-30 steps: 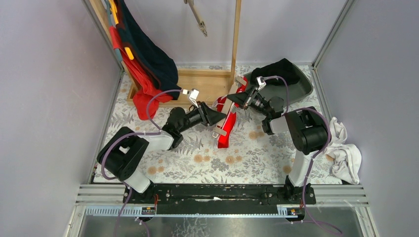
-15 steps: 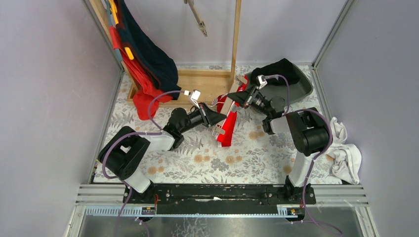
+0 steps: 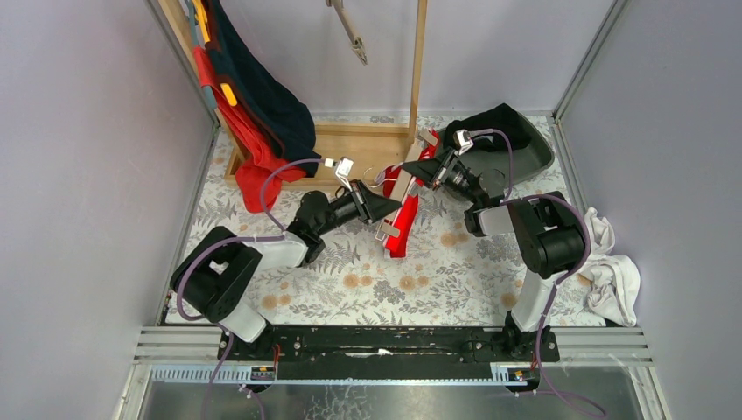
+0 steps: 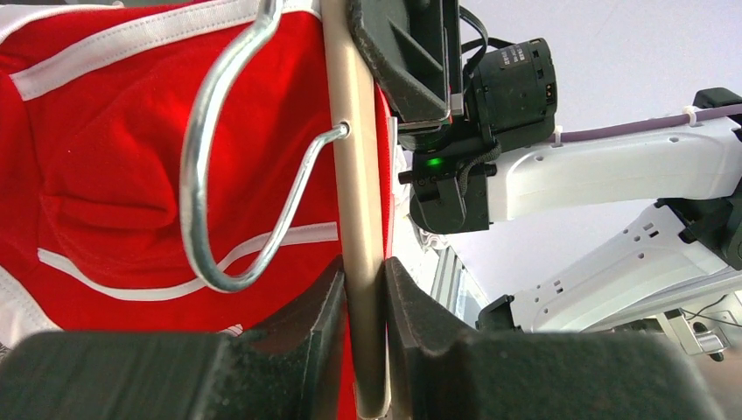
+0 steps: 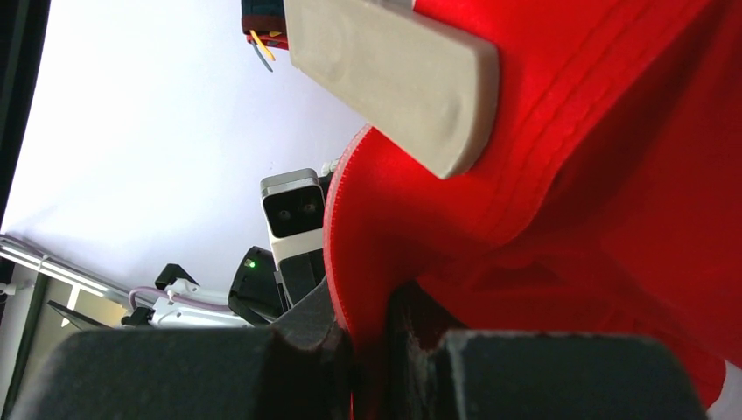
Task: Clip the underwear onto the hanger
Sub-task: Place the hanger at the clothesline.
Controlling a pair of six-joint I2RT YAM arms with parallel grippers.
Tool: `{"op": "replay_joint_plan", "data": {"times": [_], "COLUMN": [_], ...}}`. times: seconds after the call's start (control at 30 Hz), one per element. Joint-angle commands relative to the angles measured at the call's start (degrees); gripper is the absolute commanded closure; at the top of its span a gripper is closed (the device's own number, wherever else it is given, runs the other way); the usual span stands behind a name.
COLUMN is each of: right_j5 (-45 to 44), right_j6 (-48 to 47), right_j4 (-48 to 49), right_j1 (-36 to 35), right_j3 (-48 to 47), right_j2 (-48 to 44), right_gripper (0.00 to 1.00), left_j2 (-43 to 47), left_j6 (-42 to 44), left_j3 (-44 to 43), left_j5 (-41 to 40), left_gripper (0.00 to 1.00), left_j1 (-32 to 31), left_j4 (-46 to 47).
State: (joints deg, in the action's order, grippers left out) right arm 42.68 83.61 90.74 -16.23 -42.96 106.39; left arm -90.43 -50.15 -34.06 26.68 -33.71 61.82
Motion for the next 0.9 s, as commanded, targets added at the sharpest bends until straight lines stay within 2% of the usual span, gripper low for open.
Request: {"op": "replay_joint_plan", "data": {"times": [0.0,0.17,0.5,0.87], "right_j5": [-1.2,-1.2,-1.2,-1.0], "right_j6": [1.4,1.5,1.5,1.7], "right_j4": [6.8,6.8,6.8,6.8], "right_j1": [-0.2,-0.1,0.5,0.8], "right_j3": [-2.6,-2.8,-2.7,-2.4], "right_j2": [-3.0,-3.0,-3.5,-4.1], "right_gripper": [1.00,1.00,1.00,1.00], "left_j2": [1.7,1.7,2.7,1.2], "left_j6": [2.4,2.3,2.1,-1.2], "left_j3": [0.5,1.6,3.7,6.4], "left_j5": [0.8,0.8,-0.4,-0.1], "left_gripper": [0.81,0.80,0.67,0.69], "left_j1": [-0.2,-0.1,0.2,1.5], "left_j4": [3.0,3.7,5.3,12.0]}}
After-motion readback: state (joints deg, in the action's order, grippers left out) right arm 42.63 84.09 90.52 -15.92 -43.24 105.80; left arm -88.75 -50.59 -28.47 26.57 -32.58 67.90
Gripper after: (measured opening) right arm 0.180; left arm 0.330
